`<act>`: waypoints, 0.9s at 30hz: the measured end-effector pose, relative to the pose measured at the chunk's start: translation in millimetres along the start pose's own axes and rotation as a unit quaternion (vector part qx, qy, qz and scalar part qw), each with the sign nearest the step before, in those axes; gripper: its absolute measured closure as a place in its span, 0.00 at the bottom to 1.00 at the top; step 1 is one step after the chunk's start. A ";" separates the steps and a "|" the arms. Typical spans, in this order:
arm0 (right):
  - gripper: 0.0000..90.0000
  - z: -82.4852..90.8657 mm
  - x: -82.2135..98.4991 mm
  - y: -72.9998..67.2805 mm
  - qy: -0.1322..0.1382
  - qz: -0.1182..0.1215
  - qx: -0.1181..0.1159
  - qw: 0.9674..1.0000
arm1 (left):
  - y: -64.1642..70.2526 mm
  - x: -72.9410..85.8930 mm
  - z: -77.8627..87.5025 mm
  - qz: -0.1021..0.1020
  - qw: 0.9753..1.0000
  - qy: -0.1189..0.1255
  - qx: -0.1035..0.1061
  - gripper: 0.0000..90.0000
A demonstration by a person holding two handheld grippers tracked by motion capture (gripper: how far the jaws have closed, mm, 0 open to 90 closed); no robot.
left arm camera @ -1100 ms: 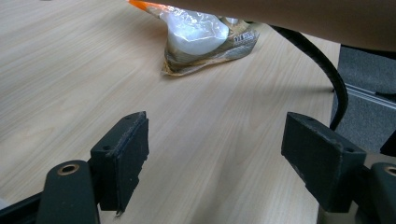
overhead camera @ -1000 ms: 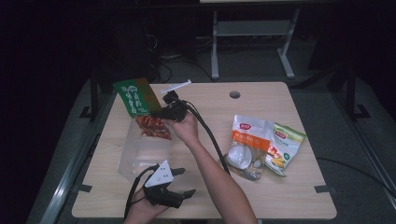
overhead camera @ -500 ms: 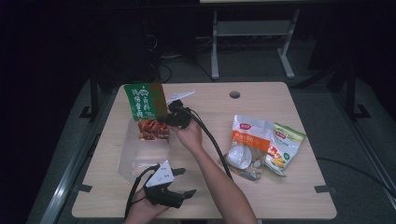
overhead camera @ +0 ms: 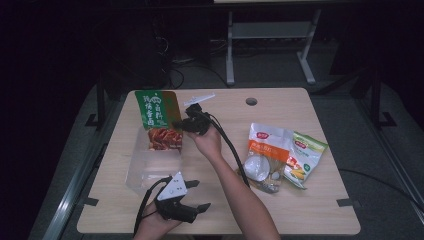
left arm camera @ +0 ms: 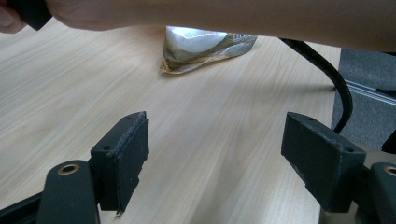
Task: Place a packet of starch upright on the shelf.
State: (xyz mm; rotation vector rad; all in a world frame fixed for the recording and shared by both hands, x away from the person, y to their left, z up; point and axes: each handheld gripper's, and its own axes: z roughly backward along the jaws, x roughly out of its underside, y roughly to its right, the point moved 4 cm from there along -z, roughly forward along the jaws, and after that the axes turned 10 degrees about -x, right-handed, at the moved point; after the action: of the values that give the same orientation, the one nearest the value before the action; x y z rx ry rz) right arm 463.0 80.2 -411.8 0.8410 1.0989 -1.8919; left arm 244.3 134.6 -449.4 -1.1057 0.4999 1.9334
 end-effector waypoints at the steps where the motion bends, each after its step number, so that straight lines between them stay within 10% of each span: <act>1: 0.96 0.5 -0.3 -0.7 -0.004 0.002 0.000 1.000 | -0.4 0.1 0.1 0.001 1.000 0.000 0.000 0.25; 27: 0.63 78.7 5.1 -12.6 -0.004 0.001 0.018 1.000 | 0.7 -1.0 -0.6 -0.002 1.000 -0.002 0.000 0.25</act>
State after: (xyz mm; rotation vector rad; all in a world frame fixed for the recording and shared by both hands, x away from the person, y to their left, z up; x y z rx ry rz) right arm 437.4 12.0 -379.0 0.8537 1.0606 -1.9178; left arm 244.3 133.4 -448.9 -1.1010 0.4954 1.9328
